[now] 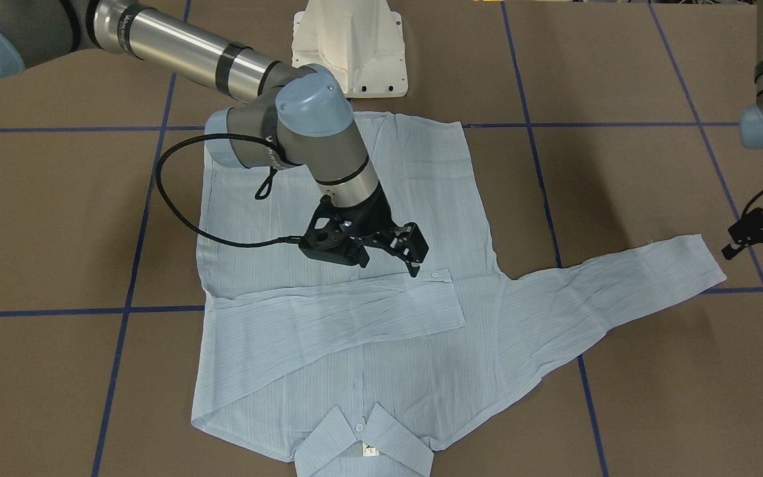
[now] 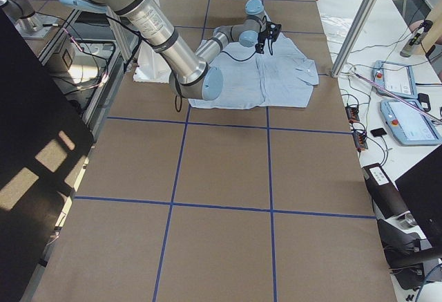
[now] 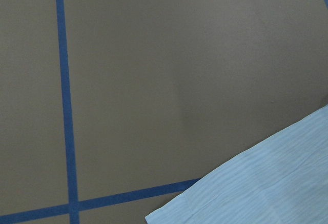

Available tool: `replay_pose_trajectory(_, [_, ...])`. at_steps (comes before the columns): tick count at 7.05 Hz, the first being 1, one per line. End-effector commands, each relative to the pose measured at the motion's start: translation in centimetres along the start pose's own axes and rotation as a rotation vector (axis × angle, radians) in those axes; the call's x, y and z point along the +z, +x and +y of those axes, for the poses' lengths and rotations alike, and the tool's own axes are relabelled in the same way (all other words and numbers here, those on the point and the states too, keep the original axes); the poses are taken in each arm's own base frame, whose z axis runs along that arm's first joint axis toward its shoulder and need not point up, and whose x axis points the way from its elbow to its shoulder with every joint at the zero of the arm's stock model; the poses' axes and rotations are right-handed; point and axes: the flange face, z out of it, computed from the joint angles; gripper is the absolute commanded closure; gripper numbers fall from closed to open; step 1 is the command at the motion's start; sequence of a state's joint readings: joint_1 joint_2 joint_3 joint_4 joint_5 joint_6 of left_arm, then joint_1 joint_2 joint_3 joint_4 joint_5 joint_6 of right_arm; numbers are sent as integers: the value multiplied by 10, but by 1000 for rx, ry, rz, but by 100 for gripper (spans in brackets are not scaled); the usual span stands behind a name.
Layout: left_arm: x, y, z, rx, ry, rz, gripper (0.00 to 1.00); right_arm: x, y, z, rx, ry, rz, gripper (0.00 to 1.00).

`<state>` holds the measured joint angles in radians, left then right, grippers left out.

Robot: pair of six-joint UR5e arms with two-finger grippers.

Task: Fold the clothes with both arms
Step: 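Release the sleeve with the right gripper while the left gripper grasps the other cuff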

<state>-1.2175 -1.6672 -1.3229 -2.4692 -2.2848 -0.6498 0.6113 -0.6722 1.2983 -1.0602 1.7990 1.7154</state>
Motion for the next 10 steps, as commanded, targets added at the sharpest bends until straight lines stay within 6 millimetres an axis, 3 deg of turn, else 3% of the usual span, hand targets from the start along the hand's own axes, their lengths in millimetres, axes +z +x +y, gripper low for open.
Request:
replay_pose_trajectory(1, [29,6,38,-50,-48,14,2,-2,22,-7,3,5,6,1])
replay_pose_trajectory(2, [35,6,46,-47,-62,14,3,1,33,-11,2,10,17,1])
replay_pose_trajectory(4, [36,-16,71,-63,-78,1,7,0,34,-11,-3,10,16,1])
replay_pose_trajectory(5, [40,-24,76,-67,-81,0,13,1,36,-10,-3,10,18,1])
replay_pose_trajectory(8, [48,-11,78,-100,-88,16,23,-3,35,-9,-4,12,11,1])
replay_pose_trajectory(9, [49,-11,79,-98,-90,16,30,-3,35,-8,-5,11,12,1])
replay_pose_trajectory(10, [48,-12,81,-96,-87,18,49,-3,34,-9,-5,12,10,1])
